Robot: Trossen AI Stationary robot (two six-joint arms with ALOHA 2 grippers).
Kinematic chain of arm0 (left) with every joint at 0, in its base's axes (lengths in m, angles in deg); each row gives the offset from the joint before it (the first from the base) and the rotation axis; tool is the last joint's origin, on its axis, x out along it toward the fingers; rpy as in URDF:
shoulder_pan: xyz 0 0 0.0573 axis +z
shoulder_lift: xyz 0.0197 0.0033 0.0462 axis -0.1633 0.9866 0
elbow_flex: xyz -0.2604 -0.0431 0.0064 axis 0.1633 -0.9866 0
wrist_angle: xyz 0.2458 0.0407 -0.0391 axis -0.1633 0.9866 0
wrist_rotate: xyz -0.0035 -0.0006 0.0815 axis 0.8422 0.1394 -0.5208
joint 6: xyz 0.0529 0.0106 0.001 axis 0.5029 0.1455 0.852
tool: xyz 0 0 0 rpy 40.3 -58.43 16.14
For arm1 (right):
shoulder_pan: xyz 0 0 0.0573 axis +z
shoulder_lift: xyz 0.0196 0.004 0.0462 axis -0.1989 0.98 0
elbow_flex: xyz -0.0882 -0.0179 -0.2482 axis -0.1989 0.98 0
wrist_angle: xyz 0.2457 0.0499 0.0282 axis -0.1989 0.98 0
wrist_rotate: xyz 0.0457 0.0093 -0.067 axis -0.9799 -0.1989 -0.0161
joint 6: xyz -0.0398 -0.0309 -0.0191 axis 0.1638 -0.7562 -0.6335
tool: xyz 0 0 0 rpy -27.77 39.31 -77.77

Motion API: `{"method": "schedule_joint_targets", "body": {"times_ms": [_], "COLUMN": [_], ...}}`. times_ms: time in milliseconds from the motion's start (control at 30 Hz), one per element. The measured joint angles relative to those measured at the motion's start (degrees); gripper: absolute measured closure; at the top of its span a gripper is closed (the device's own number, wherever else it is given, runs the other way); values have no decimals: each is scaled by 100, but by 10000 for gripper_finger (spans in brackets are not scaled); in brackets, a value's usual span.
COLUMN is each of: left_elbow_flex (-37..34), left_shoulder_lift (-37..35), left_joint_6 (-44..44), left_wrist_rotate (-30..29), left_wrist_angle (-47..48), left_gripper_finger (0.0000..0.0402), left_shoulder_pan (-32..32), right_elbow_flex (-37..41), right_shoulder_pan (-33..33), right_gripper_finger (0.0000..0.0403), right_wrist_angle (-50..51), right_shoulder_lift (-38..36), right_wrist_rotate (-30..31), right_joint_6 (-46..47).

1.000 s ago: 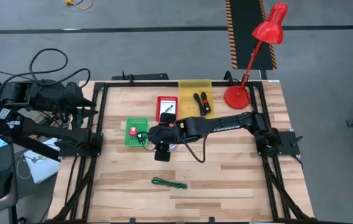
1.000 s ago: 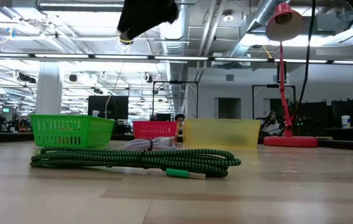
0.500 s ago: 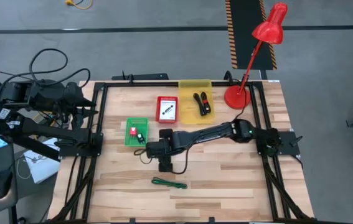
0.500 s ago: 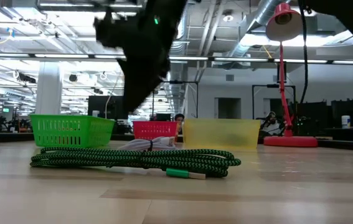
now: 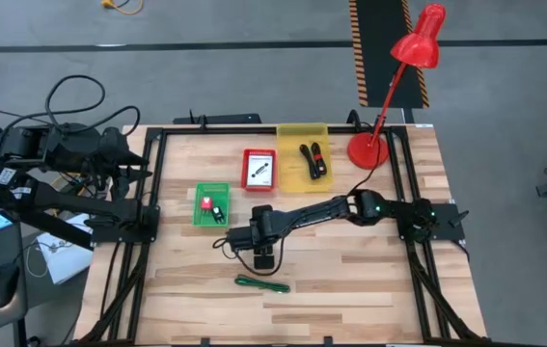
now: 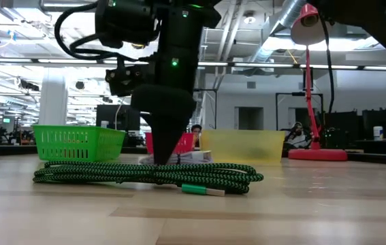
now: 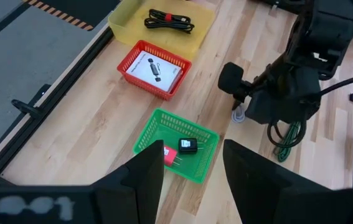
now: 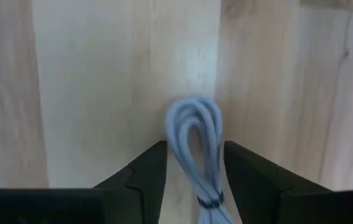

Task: Pick and place items into bin
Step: Put the white charger cable into the yellow bin

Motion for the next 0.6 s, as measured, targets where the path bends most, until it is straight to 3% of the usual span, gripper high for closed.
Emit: {"method": "schedule_joint_targets", "body": {"times_ms": [300, 600], "left_elbow_flex": [0, 0], "left_shoulder_lift": [0, 0], "left_joint_6": [0, 0], "left_wrist_rotate": [0, 0], "left_wrist_angle": [0, 0], "left_gripper_finger": [248, 248], "left_shoulder_pan": [0, -1], "right_elbow_flex": [0, 2], "right_shoulder_pan": [-12, -5], "right_gripper_finger": [277, 341], "right_wrist_angle": [-48, -95], "right_shoulder_lift": [2, 6], "right_wrist_rotate": [-25, -40], "right_joint_6": [103, 387]}}
